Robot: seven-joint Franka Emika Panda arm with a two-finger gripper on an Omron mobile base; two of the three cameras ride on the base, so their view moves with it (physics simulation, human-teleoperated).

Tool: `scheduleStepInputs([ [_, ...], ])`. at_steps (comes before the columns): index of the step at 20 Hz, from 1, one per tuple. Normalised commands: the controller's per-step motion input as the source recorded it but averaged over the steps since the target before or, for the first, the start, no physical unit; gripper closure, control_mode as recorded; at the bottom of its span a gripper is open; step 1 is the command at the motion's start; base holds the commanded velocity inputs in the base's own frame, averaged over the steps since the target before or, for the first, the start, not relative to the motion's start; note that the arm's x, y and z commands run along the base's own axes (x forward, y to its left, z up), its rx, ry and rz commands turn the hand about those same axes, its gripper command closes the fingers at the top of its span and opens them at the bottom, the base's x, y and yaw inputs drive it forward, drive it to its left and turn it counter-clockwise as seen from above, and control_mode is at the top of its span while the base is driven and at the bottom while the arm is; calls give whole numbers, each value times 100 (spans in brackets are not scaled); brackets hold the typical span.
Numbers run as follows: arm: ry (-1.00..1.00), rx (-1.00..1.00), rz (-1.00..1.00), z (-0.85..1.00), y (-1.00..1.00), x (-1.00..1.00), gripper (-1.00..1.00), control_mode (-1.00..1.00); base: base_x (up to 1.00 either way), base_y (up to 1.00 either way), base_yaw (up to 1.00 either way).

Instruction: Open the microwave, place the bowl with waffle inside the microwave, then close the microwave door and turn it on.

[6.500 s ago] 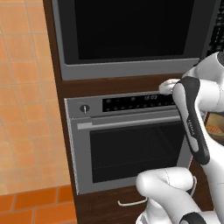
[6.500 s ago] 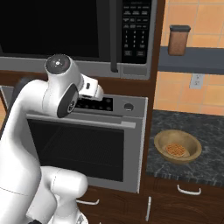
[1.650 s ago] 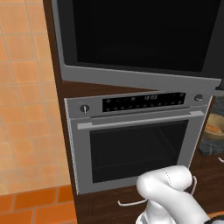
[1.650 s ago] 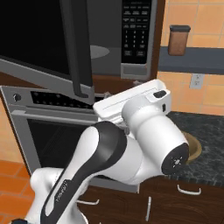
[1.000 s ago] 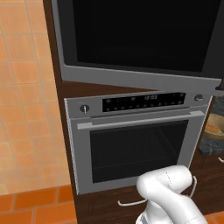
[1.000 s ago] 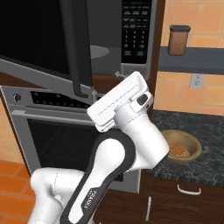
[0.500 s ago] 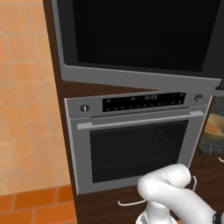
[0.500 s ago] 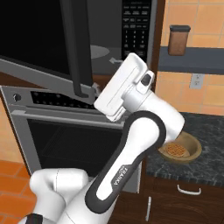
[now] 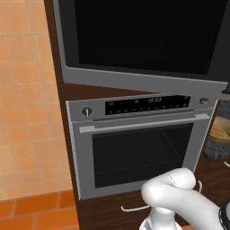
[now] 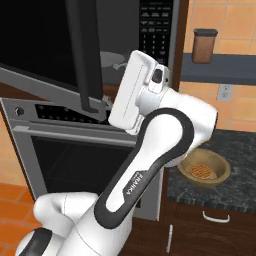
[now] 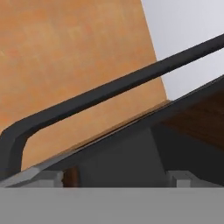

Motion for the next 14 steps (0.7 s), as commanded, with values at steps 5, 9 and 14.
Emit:
scheduleStepInputs([
  [5,-8,-20,0,2,86,-7,-100,-100,0,0,0],
  [9,-7,-16,5,0,97,-73,-100,-100,0,0,0],
  [14,-13,-5,16,0,100,-85,-100,-100,0,0,0],
])
